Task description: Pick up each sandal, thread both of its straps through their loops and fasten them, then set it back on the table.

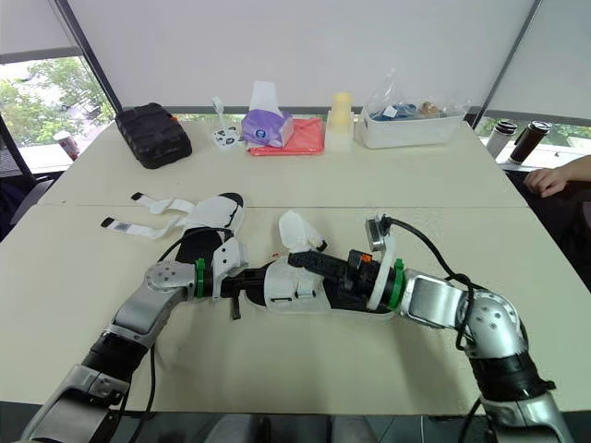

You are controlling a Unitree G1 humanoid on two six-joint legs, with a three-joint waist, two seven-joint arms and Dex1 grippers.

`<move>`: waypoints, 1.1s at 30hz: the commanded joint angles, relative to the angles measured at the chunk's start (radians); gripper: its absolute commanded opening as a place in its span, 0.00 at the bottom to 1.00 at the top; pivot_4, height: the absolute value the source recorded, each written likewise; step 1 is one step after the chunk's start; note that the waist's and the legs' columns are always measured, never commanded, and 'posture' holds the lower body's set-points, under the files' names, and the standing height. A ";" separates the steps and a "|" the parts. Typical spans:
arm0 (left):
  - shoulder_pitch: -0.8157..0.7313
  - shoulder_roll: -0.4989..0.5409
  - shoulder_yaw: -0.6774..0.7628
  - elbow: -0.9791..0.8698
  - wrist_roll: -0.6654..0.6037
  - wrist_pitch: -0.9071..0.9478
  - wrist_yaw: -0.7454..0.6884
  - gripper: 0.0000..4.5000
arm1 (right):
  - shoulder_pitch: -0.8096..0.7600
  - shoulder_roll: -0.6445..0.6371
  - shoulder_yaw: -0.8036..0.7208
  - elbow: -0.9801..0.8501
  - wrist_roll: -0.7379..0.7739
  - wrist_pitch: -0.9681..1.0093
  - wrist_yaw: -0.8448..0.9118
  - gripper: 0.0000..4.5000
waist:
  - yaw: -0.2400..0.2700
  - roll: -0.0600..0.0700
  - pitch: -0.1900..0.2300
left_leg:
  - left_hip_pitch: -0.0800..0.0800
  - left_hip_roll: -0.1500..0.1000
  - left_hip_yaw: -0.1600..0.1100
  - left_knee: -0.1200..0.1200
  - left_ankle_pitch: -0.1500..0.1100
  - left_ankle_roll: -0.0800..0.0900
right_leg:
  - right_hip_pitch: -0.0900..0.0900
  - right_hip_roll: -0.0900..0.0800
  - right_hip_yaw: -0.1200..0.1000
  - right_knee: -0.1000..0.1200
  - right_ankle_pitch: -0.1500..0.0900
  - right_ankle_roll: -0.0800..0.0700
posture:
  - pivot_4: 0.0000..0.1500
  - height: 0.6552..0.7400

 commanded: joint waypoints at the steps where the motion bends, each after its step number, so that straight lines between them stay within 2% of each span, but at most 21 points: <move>1: 0.045 0.016 -0.023 0.009 0.038 0.034 0.015 0.00 | -0.011 0.027 -0.052 0.051 -0.026 -0.021 -0.044 0.07 | 0.001 0.000 0.000 | 0.000 0.000 0.000 0.000 0.000 0.000 | 0.000 0.000 0.000 0.000 0.000 0.000 | 1.00 1.00; 3: 0.058 0.022 -0.018 -0.007 0.034 0.041 0.024 0.00 | -0.003 0.035 -0.085 0.047 0.014 -0.017 -0.050 0.20 | 0.000 0.000 0.000 | 0.000 0.000 0.000 -0.001 0.000 0.000 | 0.000 -0.001 0.000 0.000 0.000 0.000 | 1.00 1.00; 7: 0.070 0.027 -0.015 -0.023 0.031 0.049 0.031 0.00 | 0.005 0.023 -0.132 0.005 0.000 -0.007 -0.034 0.62 | -0.003 0.001 0.000 | -0.001 0.000 0.000 -0.001 0.000 0.000 | -0.001 -0.001 0.000 -0.001 0.000 0.000 | 1.00 1.00; 10: 0.073 0.027 -0.013 -0.029 0.030 0.053 0.036 0.00 | -0.032 -0.028 -0.173 -0.037 -0.055 0.004 0.042 0.62 | -0.005 0.002 0.000 | -0.001 0.000 0.000 -0.002 0.000 0.000 | -0.001 -0.001 0.000 0.000 0.000 0.000 | 1.00 1.00; 14: 0.070 0.023 -0.015 -0.027 0.030 0.055 0.038 0.00 | -0.126 -0.128 -0.077 -0.066 -0.428 -0.067 0.214 0.62 | -0.006 0.003 -0.001 | 0.000 0.000 0.001 -0.002 0.000 0.000 | -0.001 0.000 0.000 0.000 0.000 0.000 | 1.00 1.00; 16: 0.062 0.014 -0.020 -0.018 0.033 0.054 0.037 0.00 | -0.193 -0.127 0.009 0.032 -0.576 -0.071 0.277 0.62 | -0.006 0.003 -0.001 | 0.001 0.001 0.001 -0.002 0.000 0.000 | -0.001 0.004 0.000 -0.001 0.000 0.000 | 1.00 1.00; 21: 0.039 -0.005 -0.025 0.006 0.040 0.047 0.040 0.00 | -0.312 -0.074 0.124 0.278 -0.786 -0.061 0.457 0.62 | -0.001 0.003 -0.001 | 0.000 0.001 0.001 -0.002 0.000 0.000 | -0.001 0.004 -0.001 -0.001 0.000 0.000 | 1.00 1.00; 28: 0.056 -0.003 -0.015 -0.005 0.037 0.048 0.052 0.00 | -0.422 -0.002 0.141 0.465 -0.937 -0.041 0.645 0.62 | 0.000 0.003 -0.001 | -0.001 -0.001 0.001 -0.002 0.000 0.000 | -0.002 0.002 -0.001 -0.001 0.000 0.000 | 1.00 1.00; 31: 0.077 0.001 -0.012 -0.025 0.035 0.054 0.062 0.00 | -0.442 0.027 0.110 0.501 -0.966 -0.032 0.682 0.45 | -0.002 0.003 -0.001 | -0.001 -0.001 0.001 -0.002 0.000 0.000 | -0.002 0.002 -0.001 -0.001 0.000 0.000 | 1.00 1.00; 33: 0.085 0.003 -0.009 -0.034 0.034 0.058 0.067 0.00 | -0.444 0.036 0.094 0.501 -0.977 -0.013 0.700 0.24 | -0.003 0.003 -0.001 | -0.001 -0.001 0.001 -0.002 0.000 0.000 | -0.002 0.002 -0.001 0.000 0.000 0.000 | 1.00 1.00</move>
